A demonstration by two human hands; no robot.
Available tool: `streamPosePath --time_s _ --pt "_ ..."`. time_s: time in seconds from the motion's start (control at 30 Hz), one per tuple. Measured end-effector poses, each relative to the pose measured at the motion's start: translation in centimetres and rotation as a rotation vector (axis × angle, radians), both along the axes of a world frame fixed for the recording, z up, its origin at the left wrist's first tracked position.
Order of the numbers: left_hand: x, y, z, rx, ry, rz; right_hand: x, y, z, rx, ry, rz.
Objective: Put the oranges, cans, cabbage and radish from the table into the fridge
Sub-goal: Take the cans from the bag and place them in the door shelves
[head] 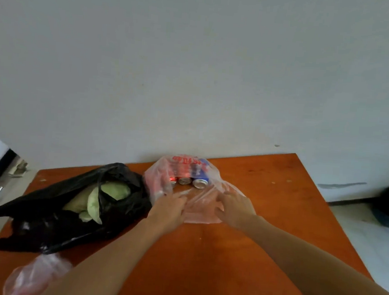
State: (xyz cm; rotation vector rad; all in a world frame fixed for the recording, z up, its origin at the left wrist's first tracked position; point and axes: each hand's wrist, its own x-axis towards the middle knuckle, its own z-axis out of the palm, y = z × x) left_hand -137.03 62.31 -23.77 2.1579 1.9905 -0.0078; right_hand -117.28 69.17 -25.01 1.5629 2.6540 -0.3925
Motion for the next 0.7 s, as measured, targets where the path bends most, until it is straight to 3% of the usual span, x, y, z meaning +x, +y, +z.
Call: streamPosePath --time_s 0.3,0.47,0.6,0.7 --pt "-2.8 10.6 -7.2 -0.148 0.084 -0.046 -6.7 9.3 -7.5 -0.07 0.007 0.0" --pt "-4.5 15.8 -8.9 -0.054 0.093 0.006 -8.3 14.4 -10.0 -0.039 0.053 -0.037" --pt "-6.0 18.7 -10.4 -0.077 0.014 0.032 -9.4 17.2 -10.4 -0.052 -0.016 -0.074" --pt "-7.3 20.5 -11.3 -0.165 -0.11 0.104 -10.2 17.8 -11.1 -0.194 0.062 -0.149"
